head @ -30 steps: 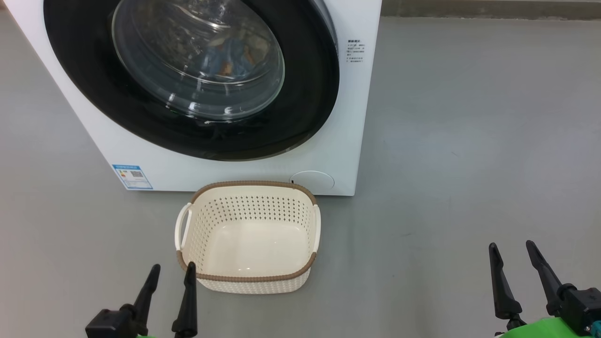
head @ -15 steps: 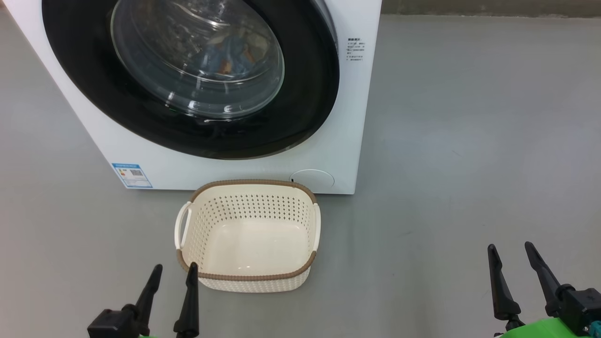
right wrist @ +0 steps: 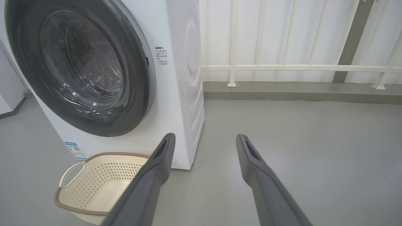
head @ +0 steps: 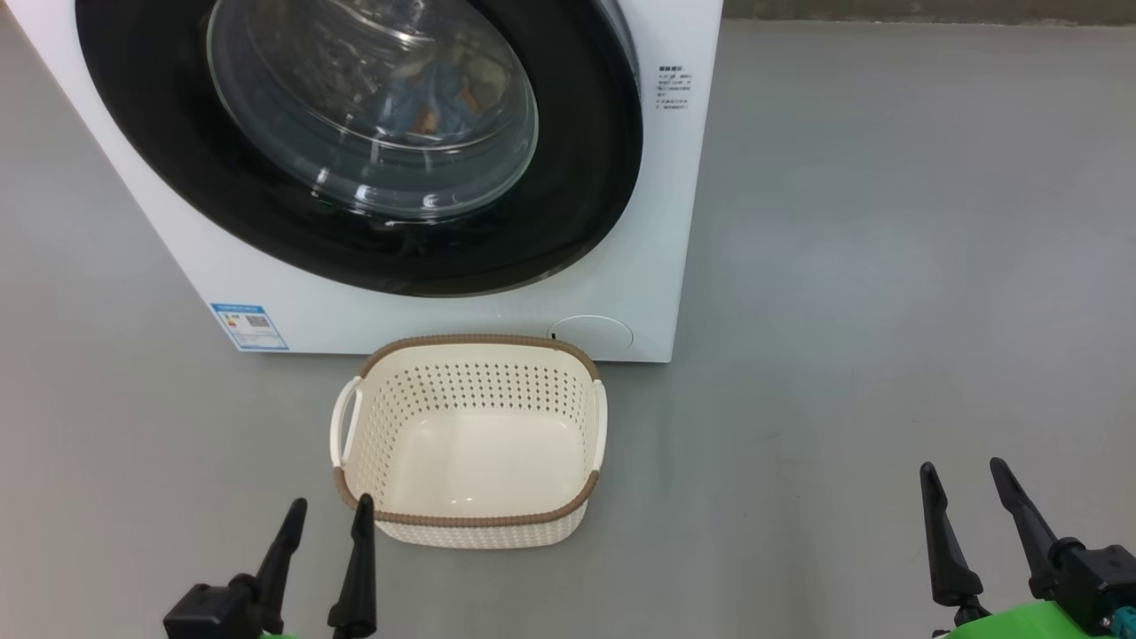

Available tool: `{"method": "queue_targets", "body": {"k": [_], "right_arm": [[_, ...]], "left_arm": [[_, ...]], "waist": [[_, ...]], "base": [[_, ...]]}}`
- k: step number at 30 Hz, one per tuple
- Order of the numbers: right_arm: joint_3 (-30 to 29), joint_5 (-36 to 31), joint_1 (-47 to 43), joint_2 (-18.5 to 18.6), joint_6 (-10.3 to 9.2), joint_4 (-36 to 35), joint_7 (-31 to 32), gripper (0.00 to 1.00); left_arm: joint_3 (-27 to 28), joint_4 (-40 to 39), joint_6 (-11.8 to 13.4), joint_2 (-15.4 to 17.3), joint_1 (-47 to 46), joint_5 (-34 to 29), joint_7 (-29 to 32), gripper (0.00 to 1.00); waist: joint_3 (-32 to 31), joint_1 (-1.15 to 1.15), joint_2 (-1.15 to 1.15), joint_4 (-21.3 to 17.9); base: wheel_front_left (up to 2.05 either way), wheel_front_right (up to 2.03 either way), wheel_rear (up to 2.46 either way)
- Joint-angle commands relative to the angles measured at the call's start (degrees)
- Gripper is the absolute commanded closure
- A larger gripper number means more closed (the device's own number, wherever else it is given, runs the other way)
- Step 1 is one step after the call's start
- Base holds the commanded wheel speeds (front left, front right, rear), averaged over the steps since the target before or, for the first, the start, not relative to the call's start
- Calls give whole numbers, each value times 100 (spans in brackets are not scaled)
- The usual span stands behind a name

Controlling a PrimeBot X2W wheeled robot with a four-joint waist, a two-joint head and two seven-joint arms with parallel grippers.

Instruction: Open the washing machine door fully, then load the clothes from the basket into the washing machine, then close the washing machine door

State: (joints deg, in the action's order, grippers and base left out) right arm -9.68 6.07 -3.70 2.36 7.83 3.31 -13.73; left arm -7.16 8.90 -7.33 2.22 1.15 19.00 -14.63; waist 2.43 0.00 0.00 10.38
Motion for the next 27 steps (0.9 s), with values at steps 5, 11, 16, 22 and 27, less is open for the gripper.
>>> {"method": "queue_targets", "body": {"k": [5, 11, 16, 22, 27], "right_arm": [[172, -37, 140, 52, -34, -114, -58, 0], [170, -16, 144, 52, -34, -97, -63, 0], [188, -4, 148, 52, -34, -81, -68, 0], [196, 4, 149, 52, -34, -74, -74, 0], [197, 6, 155, 52, -34, -65, -77, 0]], "left_arm": [[141, -191, -15, 72, -196, 81, -37, 0], [92, -227, -15, 109, -167, 134, -37, 0], [75, -221, -15, 128, -150, 249, -37, 0], [64, -233, -15, 161, -155, 303, -37, 0], [88, -258, -15, 169, -157, 267, -37, 0]], "waist": [[2, 0, 0, 14], [8, 0, 0, 25], [17, 0, 0, 22], [34, 0, 0, 15], [37, 0, 0, 17]], "base": [[0, 0, 0], [0, 0, 0], [0, 0, 0], [0, 0, 0], [0, 0, 0]]}}
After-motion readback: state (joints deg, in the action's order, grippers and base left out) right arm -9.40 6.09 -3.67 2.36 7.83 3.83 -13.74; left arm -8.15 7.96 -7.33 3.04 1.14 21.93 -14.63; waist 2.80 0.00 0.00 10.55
